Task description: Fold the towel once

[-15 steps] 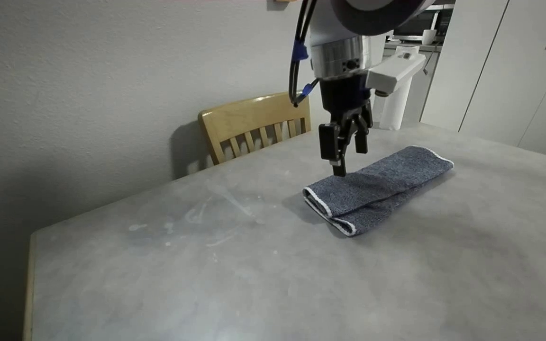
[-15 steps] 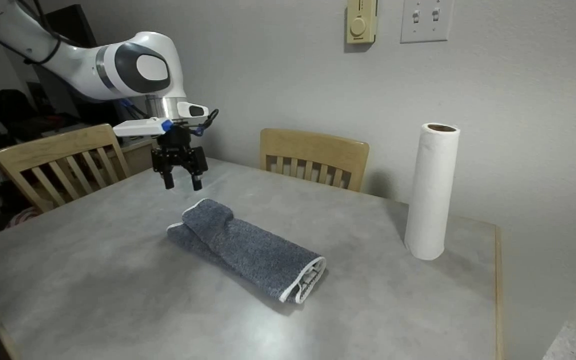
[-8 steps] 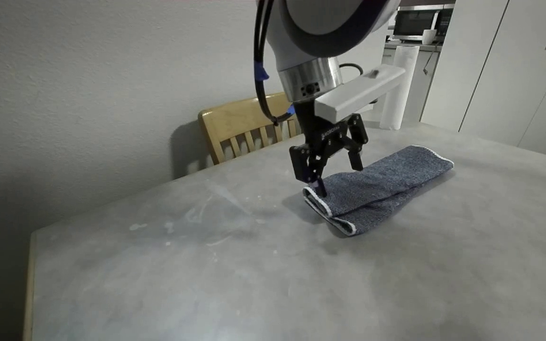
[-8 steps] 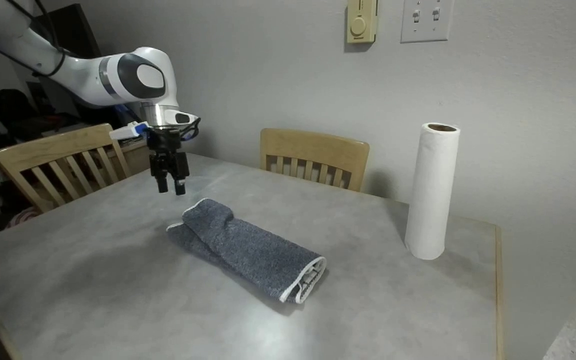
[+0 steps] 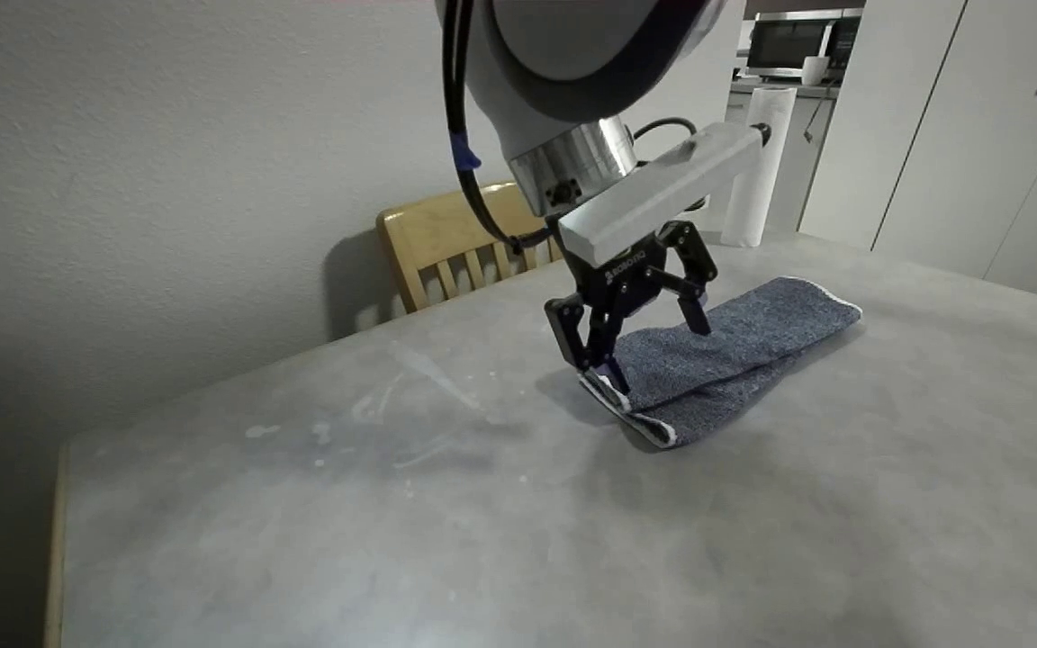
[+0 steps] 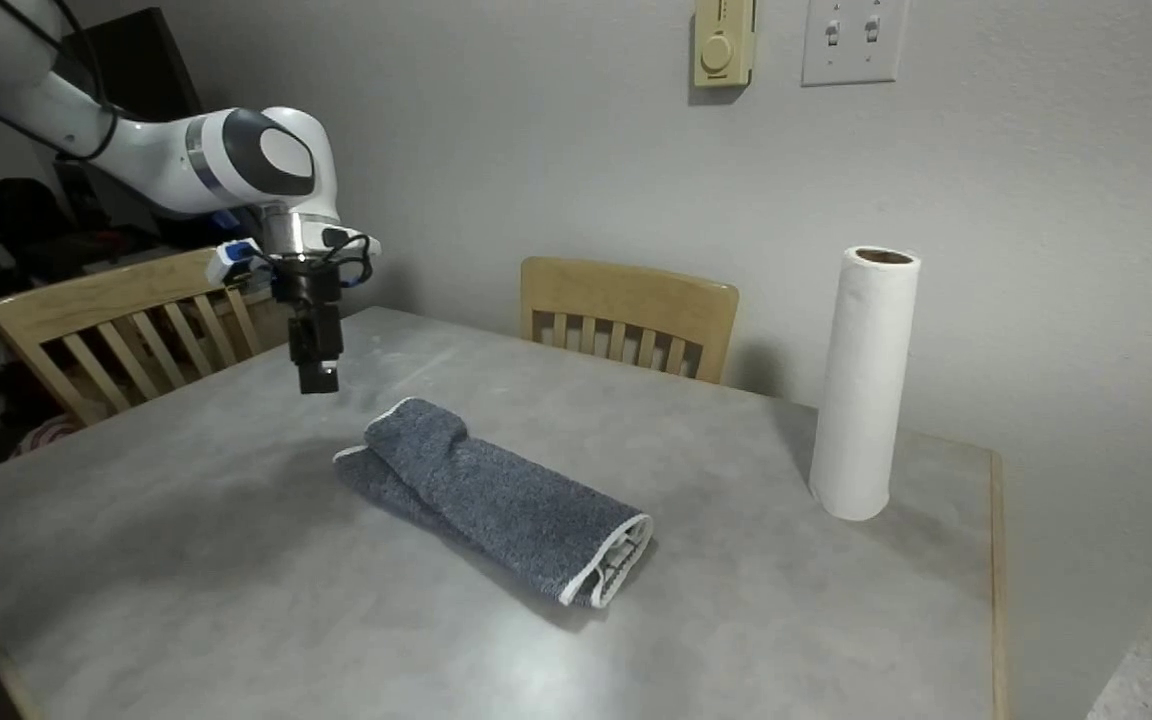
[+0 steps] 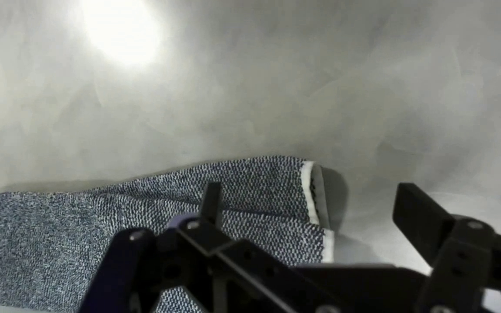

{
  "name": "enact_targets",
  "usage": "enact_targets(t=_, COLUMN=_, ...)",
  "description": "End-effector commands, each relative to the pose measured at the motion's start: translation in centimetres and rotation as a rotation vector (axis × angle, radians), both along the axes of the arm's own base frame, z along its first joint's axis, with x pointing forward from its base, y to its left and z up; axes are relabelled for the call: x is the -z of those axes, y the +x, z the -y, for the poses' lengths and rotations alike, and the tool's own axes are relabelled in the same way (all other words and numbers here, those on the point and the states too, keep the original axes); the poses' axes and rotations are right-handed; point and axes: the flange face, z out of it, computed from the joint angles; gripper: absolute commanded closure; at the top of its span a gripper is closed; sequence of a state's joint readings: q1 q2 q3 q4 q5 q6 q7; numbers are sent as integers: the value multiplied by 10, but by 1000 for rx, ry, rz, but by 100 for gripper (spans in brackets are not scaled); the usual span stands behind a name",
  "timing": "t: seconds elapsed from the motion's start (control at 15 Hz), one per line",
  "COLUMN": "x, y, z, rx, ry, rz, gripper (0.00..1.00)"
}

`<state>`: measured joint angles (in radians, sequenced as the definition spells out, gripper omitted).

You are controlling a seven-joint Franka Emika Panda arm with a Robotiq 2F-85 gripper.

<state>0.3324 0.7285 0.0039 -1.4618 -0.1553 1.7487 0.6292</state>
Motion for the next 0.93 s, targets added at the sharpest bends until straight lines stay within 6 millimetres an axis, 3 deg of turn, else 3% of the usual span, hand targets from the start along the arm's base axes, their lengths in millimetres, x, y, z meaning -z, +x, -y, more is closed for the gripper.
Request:
enact_targets(t=0.0, x=24, y=10, z=6, rx=-57, ry=-30, rz=37, gripper=0)
enact_targets(t=0.87, x=53, y=13, z=3, rx=-106, ry=-27, rz=39, gripper=0)
